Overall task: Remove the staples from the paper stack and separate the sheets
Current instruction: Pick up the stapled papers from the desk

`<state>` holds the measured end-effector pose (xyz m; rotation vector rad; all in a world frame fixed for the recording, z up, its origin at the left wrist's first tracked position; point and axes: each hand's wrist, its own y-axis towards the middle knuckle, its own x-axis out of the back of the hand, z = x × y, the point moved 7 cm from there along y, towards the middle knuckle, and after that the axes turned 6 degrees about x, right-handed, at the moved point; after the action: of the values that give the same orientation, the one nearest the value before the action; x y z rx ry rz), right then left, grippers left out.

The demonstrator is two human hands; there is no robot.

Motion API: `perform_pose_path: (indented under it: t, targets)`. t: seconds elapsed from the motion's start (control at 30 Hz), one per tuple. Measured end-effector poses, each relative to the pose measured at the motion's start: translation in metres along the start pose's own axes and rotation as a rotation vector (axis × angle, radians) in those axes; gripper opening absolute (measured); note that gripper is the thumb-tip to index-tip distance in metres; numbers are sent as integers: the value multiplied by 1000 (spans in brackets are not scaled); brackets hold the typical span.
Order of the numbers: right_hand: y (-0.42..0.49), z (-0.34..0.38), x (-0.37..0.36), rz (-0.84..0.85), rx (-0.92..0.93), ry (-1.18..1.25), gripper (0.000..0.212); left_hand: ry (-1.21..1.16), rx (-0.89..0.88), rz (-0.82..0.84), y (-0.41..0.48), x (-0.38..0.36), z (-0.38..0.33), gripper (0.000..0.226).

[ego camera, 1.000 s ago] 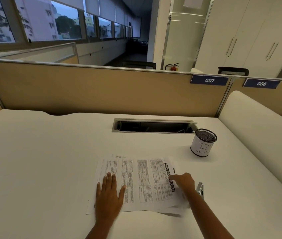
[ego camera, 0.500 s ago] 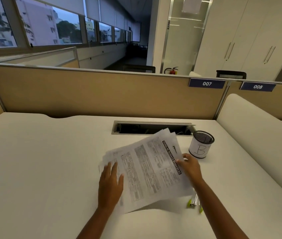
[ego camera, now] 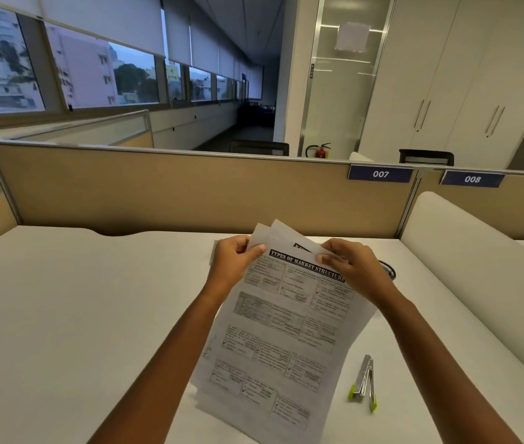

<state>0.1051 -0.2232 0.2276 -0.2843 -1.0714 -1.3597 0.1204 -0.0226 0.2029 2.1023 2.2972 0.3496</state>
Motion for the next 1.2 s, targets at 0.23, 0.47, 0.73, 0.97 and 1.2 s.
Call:
perform_pose_path:
  t: [0.23,0.47,0.73,0.97,1.2]
  targets:
    - [-7,-18,19,-290,-114,47,38,-292,149,-19,-6,19,14,14]
    - [-21,-39,-24,-132,-452,930,41,-399,114,-17,-9,19,10,17]
    - [-36,4,14,-546,-12,581,15,-180,160,-329,-14,31,11,36]
    - [-63,74,-10,-506,564,-160,29,-665,497,31,-9,14,21,40]
    - [-94,62,-68,-267,768,-452,33,-560,541,-216,-17,32,53,28]
